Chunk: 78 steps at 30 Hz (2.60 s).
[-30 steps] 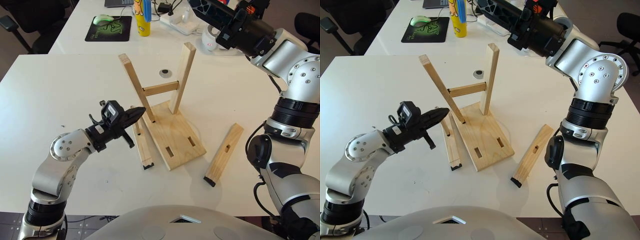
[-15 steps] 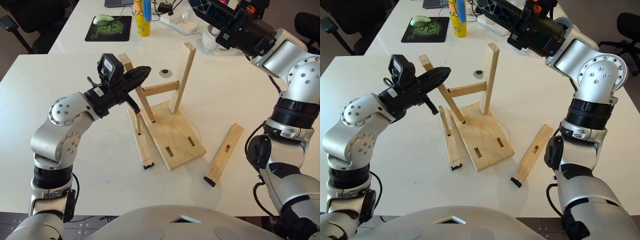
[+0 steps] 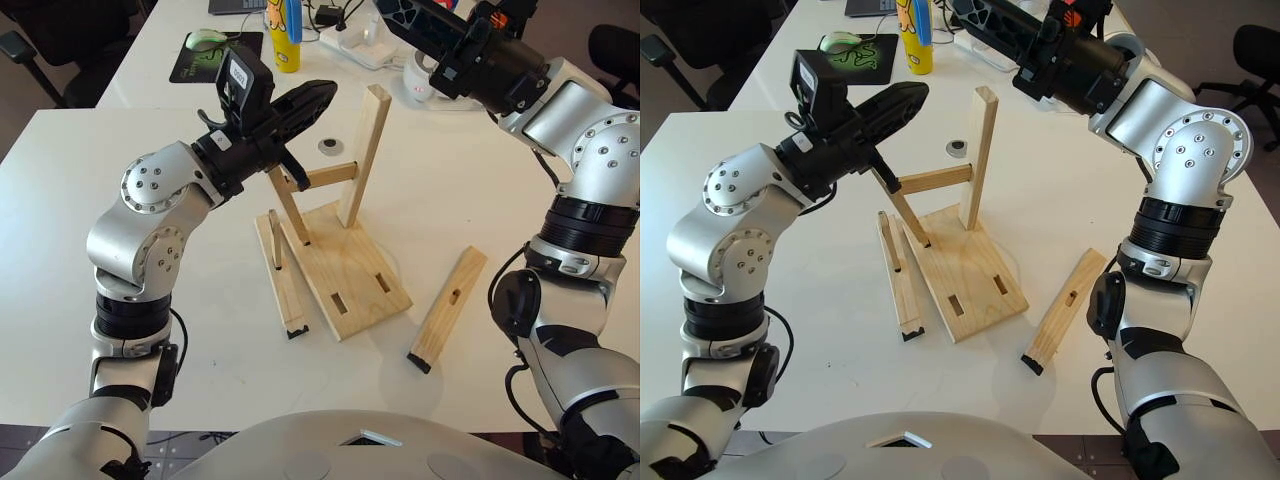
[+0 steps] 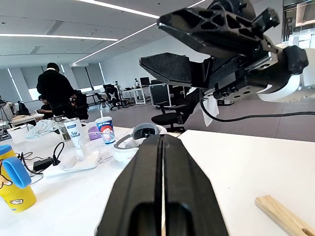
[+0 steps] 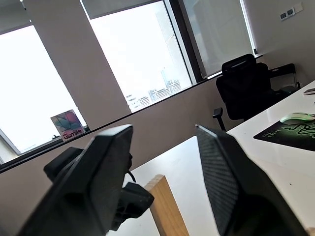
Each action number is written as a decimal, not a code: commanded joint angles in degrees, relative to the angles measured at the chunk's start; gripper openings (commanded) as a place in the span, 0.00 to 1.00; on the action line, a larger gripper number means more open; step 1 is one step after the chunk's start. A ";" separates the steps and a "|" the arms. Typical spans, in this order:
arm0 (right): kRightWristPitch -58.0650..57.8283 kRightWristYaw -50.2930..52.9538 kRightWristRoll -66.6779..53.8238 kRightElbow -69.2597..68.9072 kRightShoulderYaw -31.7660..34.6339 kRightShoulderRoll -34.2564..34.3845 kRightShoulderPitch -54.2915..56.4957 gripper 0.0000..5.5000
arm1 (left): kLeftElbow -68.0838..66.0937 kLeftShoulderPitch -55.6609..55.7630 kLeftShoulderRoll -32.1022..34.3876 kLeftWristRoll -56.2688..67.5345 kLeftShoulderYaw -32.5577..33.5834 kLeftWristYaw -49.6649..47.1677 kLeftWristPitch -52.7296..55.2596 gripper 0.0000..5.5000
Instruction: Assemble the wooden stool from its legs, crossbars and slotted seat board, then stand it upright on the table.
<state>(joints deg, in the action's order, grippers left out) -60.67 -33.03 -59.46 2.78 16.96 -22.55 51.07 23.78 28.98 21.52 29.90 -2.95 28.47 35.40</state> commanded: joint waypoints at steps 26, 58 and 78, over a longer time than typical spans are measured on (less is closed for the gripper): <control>-0.68 0.47 -0.68 -0.40 0.08 0.35 -0.08 0.43 | 4.75 -9.00 -3.42 -9.32 -3.85 -4.41 -7.81 0.00; -1.12 -0.02 -0.64 0.10 -0.10 0.12 0.24 0.43 | 9.90 -3.86 -8.41 -8.12 0.96 -15.00 -0.65 0.00; -1.98 1.16 -2.32 -0.73 0.58 0.95 1.13 0.43 | 2.48 -14.94 -10.95 -12.60 -5.18 -15.97 -4.91 0.00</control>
<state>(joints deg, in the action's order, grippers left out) -61.74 -32.70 -60.17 2.94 17.07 -22.00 51.06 31.08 17.00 10.72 19.51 -6.08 11.43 33.36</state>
